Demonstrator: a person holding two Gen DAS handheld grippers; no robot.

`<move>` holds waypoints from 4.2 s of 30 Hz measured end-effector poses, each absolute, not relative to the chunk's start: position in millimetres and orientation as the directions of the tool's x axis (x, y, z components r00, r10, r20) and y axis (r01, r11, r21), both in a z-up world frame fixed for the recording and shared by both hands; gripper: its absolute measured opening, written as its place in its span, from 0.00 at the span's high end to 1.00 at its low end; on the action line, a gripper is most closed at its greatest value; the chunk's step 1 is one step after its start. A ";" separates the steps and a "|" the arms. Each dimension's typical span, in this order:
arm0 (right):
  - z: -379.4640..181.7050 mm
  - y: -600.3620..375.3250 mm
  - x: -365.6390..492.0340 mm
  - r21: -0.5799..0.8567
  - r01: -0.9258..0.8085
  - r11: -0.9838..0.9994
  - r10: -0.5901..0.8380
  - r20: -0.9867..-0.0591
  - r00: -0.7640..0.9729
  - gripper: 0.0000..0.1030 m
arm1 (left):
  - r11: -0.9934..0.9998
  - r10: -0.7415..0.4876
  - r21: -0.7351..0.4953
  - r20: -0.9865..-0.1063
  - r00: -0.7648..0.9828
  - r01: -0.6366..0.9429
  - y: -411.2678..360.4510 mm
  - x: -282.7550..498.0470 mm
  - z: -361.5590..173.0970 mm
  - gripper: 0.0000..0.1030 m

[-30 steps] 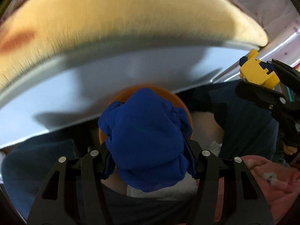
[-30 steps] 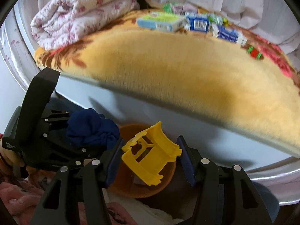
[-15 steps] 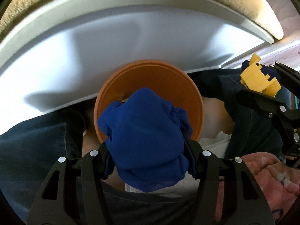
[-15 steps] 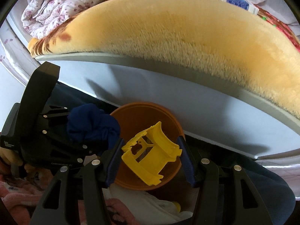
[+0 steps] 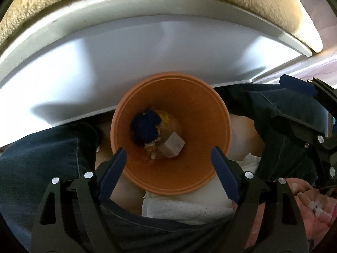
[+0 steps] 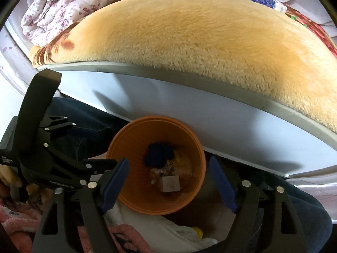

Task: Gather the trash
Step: 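Lower the cloth and yellow piece into the orange bin and open both tools, then grasp the green-and-blue cardboard box with the left tool, then lift the box with the left tool while the right tool grasps the cupcake-printed box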

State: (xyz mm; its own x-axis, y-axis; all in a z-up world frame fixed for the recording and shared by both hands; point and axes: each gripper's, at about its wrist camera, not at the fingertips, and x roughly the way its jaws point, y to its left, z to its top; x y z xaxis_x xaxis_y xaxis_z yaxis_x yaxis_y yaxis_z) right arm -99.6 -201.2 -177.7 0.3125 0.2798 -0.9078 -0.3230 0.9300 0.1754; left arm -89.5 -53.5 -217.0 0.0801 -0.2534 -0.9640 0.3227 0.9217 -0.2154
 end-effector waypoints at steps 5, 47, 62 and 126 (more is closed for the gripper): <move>-177.2 -203.3 -99.5 0.175 -0.323 0.930 0.279 -0.908 0.314 0.25 | 0.922 -0.252 -0.213 -0.964 0.082 0.323 -52.8 -88.9 -215.7 0.22; -73.8 -236.0 -97.2 0.193 -0.311 0.930 0.341 -0.770 0.540 0.23 | 0.865 -0.465 -0.308 -0.787 0.405 0.396 -27.2 -47.2 -50.8 0.13; -87.2 -241.4 -75.0 0.221 -0.300 0.928 0.352 -0.785 0.510 0.23 | 0.775 -0.578 -0.631 -0.680 0.452 0.042 29.8 145.0 -53.0 0.13; -84.9 -216.4 212.4 0.033 -0.099 0.995 0.089 -0.764 0.639 0.21 | 0.807 -0.497 -0.552 -0.440 0.748 0.212 64.3 43.4 15.7 0.69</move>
State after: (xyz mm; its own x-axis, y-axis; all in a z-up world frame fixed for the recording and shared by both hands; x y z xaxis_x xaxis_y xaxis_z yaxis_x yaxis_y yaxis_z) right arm 212.4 -216.4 -84.9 0.6390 0.0891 -0.7640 -0.0991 0.9945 0.0331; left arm 43.4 64.3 15.7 0.7481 -0.4970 -0.4396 0.2117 0.8067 -0.5518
